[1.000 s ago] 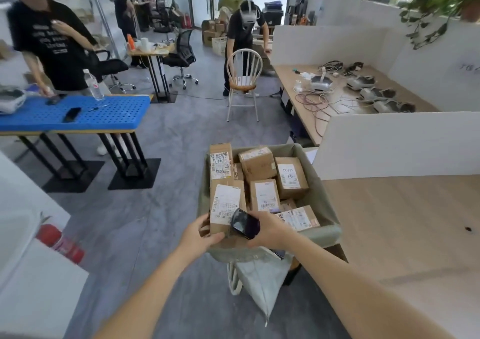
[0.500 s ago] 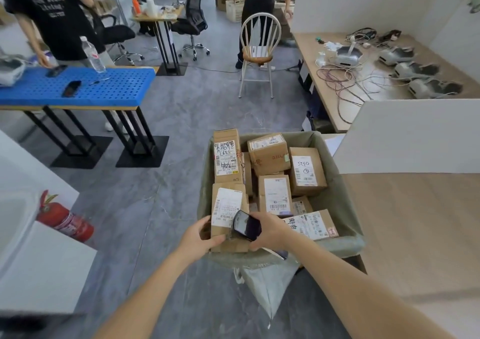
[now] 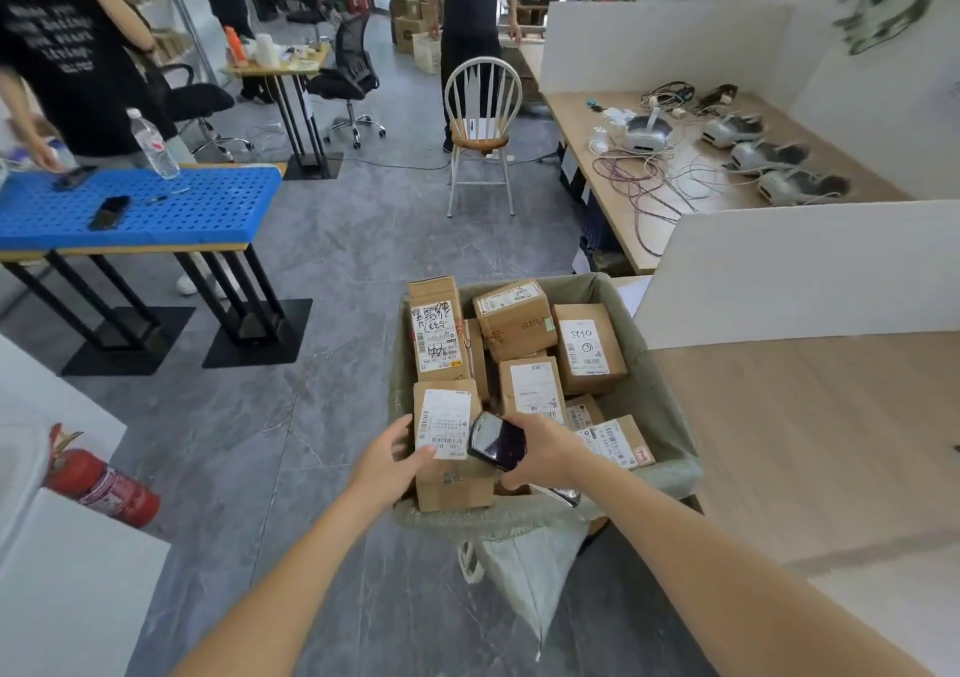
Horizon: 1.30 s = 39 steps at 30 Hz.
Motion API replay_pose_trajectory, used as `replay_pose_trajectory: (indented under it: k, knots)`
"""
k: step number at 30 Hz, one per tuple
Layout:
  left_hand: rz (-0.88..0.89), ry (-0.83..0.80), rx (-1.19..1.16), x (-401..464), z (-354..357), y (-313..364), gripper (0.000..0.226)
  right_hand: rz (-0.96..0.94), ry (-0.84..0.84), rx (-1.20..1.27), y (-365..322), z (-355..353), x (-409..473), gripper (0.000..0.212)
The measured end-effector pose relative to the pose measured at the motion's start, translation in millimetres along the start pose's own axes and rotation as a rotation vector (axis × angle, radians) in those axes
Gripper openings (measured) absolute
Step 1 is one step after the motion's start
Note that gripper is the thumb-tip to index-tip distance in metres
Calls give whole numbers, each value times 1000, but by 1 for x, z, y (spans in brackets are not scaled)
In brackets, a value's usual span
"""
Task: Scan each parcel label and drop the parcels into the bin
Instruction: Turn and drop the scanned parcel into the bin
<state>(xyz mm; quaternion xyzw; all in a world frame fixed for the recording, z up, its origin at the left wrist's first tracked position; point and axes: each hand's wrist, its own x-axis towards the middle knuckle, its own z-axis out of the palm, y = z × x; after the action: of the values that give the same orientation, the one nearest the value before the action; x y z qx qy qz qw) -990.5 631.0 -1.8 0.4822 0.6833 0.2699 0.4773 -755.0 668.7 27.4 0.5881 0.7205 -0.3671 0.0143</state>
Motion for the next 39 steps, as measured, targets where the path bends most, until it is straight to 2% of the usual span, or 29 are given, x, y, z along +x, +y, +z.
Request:
replay_pose_trajectory:
  k: [2,7,11,19,25,33,39]
  knots:
    - [59,3,61,-7,-4,8,62,25,60,-12,-4,-5,-17,74]
    - [211,-27,234,-36,-13,32,64,85,230,-49,-15,-21,-77,73]
    - [352,-44,378,-73,-12,53,62,194,354,-81,-20,-27,-141,75]
    - [600,-100,446,-148,19,114,58,383,605,-115,-14,-43,-290,65]
    - [774,-196,488,-215,79,170,63,518,747,-87,6,-56,-410,56]
    - [1027,-363,548,-343,211,247,62,740,965,-48,69,-48,-605,45]
    - [1163,-425,584,-453,323,266,61,910,1003,-43,133,-24,-750,53]
